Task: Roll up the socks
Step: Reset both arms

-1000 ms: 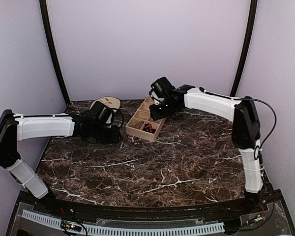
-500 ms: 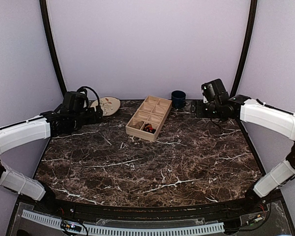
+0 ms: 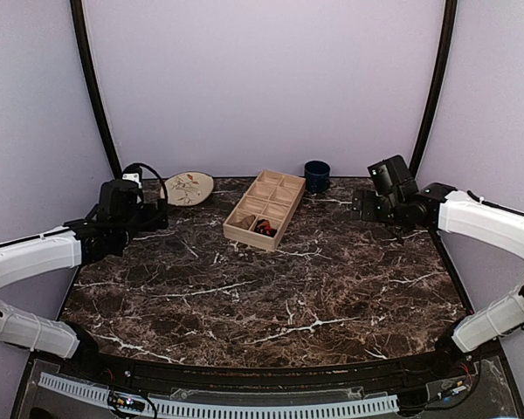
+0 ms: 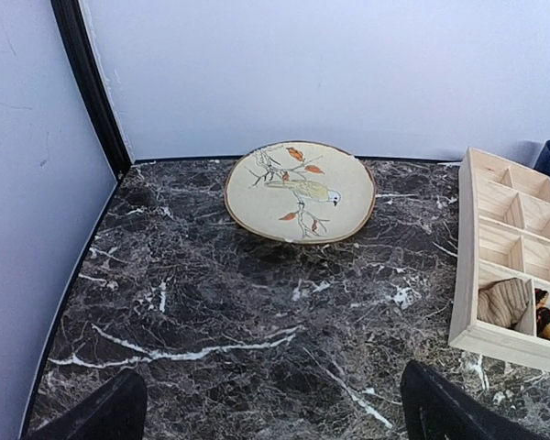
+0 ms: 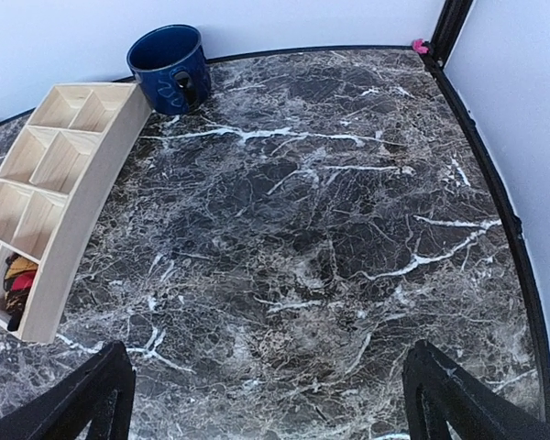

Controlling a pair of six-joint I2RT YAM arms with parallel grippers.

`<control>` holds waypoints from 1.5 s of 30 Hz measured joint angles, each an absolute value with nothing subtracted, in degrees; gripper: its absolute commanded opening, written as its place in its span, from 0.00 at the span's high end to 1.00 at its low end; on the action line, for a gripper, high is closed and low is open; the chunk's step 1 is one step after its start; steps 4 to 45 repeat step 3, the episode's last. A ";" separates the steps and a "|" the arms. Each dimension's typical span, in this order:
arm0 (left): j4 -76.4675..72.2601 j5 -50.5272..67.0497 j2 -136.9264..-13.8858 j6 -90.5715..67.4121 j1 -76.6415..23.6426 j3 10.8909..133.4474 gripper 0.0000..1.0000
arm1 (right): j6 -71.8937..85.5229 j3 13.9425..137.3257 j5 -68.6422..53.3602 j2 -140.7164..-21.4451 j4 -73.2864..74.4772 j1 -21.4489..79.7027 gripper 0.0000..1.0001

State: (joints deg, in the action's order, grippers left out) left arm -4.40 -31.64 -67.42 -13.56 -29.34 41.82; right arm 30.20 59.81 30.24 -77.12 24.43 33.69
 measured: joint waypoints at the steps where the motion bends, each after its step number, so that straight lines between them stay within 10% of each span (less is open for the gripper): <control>1: -4.80 -31.90 -67.29 -13.21 -29.26 41.71 0.01 | 30.35 59.59 30.41 -77.06 24.51 33.69 0.00; 45: -5.72 -32.23 -66.96 -12.60 -29.12 41.34 0.01 | 30.50 58.83 30.81 -76.64 24.53 33.67 0.01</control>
